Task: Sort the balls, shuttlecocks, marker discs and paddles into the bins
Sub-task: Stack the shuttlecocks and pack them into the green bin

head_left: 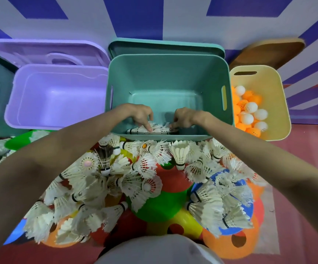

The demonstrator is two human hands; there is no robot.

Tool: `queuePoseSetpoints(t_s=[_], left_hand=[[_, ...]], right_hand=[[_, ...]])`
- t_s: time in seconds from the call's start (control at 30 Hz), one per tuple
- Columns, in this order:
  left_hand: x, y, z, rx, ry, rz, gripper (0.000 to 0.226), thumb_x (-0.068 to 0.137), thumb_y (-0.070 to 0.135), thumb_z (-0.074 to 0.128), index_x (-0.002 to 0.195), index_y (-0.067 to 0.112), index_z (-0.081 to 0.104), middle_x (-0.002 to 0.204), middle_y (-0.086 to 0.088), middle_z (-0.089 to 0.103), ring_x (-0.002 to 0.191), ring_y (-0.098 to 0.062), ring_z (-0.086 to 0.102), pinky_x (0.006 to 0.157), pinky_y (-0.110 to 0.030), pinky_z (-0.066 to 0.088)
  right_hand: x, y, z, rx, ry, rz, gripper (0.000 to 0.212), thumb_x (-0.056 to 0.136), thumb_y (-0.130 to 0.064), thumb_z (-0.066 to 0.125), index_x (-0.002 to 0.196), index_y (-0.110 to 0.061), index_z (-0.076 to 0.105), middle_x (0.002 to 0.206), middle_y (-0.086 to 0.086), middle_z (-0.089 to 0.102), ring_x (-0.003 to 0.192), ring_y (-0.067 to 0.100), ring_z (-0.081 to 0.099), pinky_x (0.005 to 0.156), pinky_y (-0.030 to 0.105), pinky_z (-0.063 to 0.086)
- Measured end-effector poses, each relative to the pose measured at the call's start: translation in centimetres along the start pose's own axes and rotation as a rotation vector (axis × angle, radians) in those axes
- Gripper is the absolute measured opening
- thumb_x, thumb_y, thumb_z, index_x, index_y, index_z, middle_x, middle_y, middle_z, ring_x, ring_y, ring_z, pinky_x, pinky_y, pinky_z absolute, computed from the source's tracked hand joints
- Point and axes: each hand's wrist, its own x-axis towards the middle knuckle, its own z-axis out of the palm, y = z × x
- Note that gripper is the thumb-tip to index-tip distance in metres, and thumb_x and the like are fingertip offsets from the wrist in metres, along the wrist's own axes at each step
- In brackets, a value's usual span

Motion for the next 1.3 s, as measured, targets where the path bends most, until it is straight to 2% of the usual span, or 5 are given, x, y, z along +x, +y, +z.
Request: queuePoseSetpoints(t_s=[0.4, 0.73, 0.87, 1.03, 1.3], left_hand=[[-5.4, 0.6, 0.0, 0.006, 0.245, 0.036, 0.052, 0.095, 0.038, 0.057, 0.137, 0.009, 0.048, 0.135, -0.010, 0.055, 0.123, -0.027, 0.050, 0.101, -0.033, 0.039], [-14.7, 4.1, 9.1, -0.451, 1.293, 0.476, 0.019, 0.091, 0.015, 0.060, 0.107, 0.007, 0.066, 0.092, 0.000, 0.066, 0.077, -0.011, 0.061, 0.070, -0.020, 0.052], [-16.0, 4.7, 14.1, -0.262, 1.223, 0.397, 0.019, 0.090, 0.023, 0.063, 0.103, 0.009, 0.067, 0.090, 0.000, 0.068, 0.080, -0.007, 0.057, 0.072, -0.024, 0.051], [-14.8, 5.7, 16.7, -0.149, 1.012, 0.150, 0.049, 0.090, 0.038, 0.064, 0.129, 0.010, 0.053, 0.126, -0.005, 0.059, 0.118, -0.022, 0.053, 0.097, -0.034, 0.042], [-10.2, 7.8, 16.6, -0.076, 0.929, -0.022, 0.079, 0.078, 0.033, 0.078, 0.138, 0.005, 0.035, 0.128, -0.012, 0.056, 0.119, -0.028, 0.053, 0.099, -0.037, 0.042]], right_hand=[[-4.9, -2.2, -1.6, 0.039, 0.275, -0.112, 0.042, 0.096, -0.037, 0.053, 0.121, -0.005, 0.060, 0.120, 0.015, 0.063, 0.110, 0.029, 0.057, 0.090, 0.030, 0.043], [-15.8, -3.5, 5.6, 0.404, 0.985, -0.488, 0.012, 0.091, -0.012, 0.057, 0.100, -0.009, 0.065, 0.092, 0.002, 0.064, 0.077, 0.009, 0.058, 0.070, 0.016, 0.045], [-16.6, -2.1, 9.4, 0.223, 0.874, -0.426, 0.021, 0.090, -0.009, 0.058, 0.110, -0.007, 0.065, 0.101, 0.008, 0.065, 0.090, 0.021, 0.058, 0.075, 0.033, 0.050], [-15.6, -1.4, 11.7, -0.012, 0.817, -0.261, 0.048, 0.085, -0.003, 0.062, 0.132, -0.007, 0.054, 0.132, 0.009, 0.058, 0.111, 0.031, 0.049, 0.095, 0.040, 0.043], [-15.8, -1.1, 12.5, 0.073, 0.933, -0.154, 0.026, 0.083, 0.001, 0.060, 0.108, -0.007, 0.065, 0.096, 0.010, 0.066, 0.088, 0.030, 0.049, 0.077, 0.039, 0.042]])
